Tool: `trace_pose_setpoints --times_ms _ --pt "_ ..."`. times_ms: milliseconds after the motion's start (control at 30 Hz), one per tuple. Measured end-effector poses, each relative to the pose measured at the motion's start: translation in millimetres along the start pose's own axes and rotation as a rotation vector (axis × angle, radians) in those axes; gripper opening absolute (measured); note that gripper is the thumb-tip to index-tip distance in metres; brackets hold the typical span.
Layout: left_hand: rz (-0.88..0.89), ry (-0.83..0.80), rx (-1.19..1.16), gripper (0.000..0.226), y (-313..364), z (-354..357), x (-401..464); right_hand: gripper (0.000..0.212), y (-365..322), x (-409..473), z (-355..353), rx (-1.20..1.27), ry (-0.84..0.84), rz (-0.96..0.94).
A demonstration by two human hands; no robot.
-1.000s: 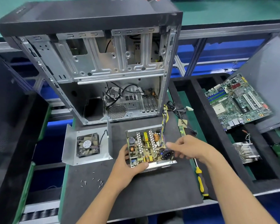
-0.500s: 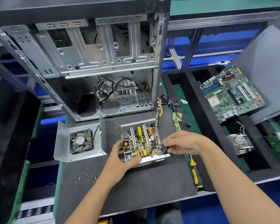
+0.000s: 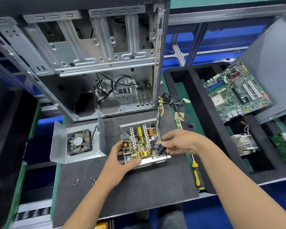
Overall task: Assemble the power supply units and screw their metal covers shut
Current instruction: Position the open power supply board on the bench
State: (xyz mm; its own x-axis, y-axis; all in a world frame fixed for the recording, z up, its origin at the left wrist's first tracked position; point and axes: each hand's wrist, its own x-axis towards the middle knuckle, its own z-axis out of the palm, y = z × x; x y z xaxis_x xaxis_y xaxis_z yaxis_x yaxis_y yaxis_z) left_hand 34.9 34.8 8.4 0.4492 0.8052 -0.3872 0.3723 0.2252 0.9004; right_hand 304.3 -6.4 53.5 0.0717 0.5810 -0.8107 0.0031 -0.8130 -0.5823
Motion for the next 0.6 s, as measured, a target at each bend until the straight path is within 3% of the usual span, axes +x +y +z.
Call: trace_pose_setpoints --times_ms 300,467,600 --pt "-0.004 0.002 -0.002 0.100 -1 1 0 0.057 11 2 17 -0.171 0.079 -0.018" --pt "0.002 0.008 -0.014 0.095 0 1 -1 0.069 9 7 21 -0.539 0.192 -0.071" --pt "0.006 0.008 -0.023 0.095 0 2 -1 0.085 4 4 25 -0.622 0.169 -0.067"
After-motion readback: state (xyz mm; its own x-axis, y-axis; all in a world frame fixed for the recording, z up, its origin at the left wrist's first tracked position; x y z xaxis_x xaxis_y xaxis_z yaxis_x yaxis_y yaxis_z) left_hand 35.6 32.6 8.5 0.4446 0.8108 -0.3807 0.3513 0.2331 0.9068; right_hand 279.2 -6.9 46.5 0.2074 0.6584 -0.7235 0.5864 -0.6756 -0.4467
